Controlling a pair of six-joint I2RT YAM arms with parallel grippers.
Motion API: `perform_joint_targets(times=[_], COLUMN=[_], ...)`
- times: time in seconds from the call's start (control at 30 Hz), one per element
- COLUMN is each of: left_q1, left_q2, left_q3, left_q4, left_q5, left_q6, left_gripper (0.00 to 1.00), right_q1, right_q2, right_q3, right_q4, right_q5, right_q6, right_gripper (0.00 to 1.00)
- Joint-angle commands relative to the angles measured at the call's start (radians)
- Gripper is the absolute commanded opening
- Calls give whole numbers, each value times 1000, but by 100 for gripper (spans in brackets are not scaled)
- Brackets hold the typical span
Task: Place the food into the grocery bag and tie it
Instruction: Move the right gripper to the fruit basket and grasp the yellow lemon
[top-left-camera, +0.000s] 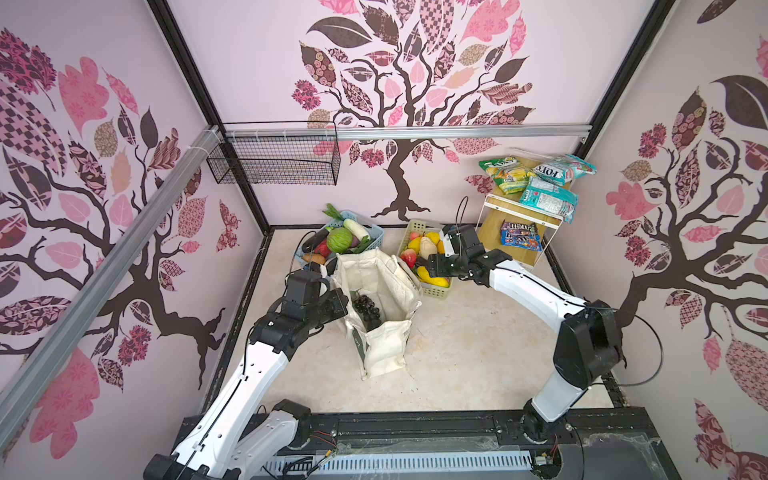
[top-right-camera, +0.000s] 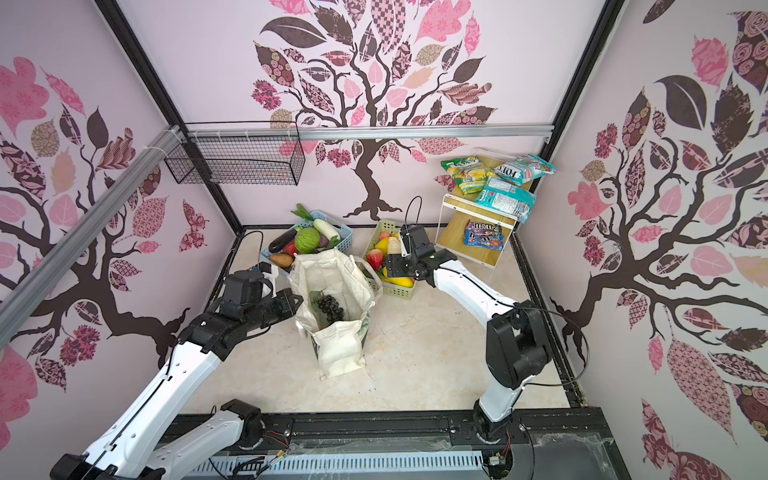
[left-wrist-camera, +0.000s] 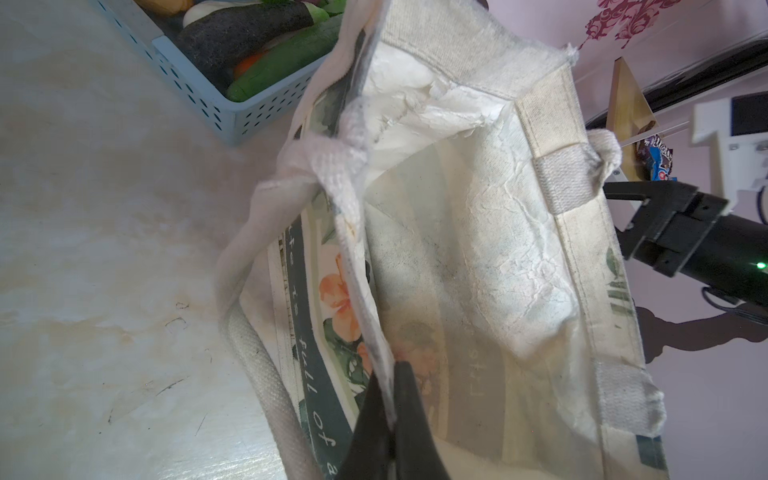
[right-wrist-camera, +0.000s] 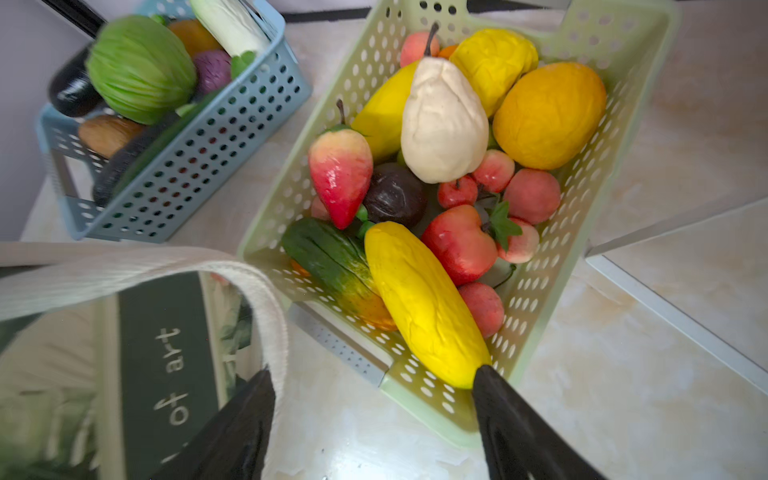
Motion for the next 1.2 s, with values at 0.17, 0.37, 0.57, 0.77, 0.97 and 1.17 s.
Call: perform_joint_targets(times=[0.17, 0.37, 0.57, 0.77, 0.97, 1.17], left_q1=[0, 0, 0, 0, 0, 0], left_q2=[0, -8, 1, -3, -9, -8], left_q3=[29, 38, 42, 36, 34, 35], left_q4=[-10, -25, -24, -24, -28, -30], left_q5=[18, 6, 7, 6, 6, 4], left_q6=[16, 31, 39, 43, 43, 43], left_gripper=[3, 3, 2, 2, 2, 2], right_q1=[3, 3, 2, 3, 3, 3], right_q2=[163, 276, 362, 406, 448, 471], right_q3=[73, 183, 257, 290, 313, 372], right_q4=[19, -39, -102, -144, -164, -209], right_q5=[64, 78, 94, 133, 148, 129], right_q6=[-54, -104, -138, -168, -185, -174], right_gripper=[79, 79, 77, 79, 79, 66])
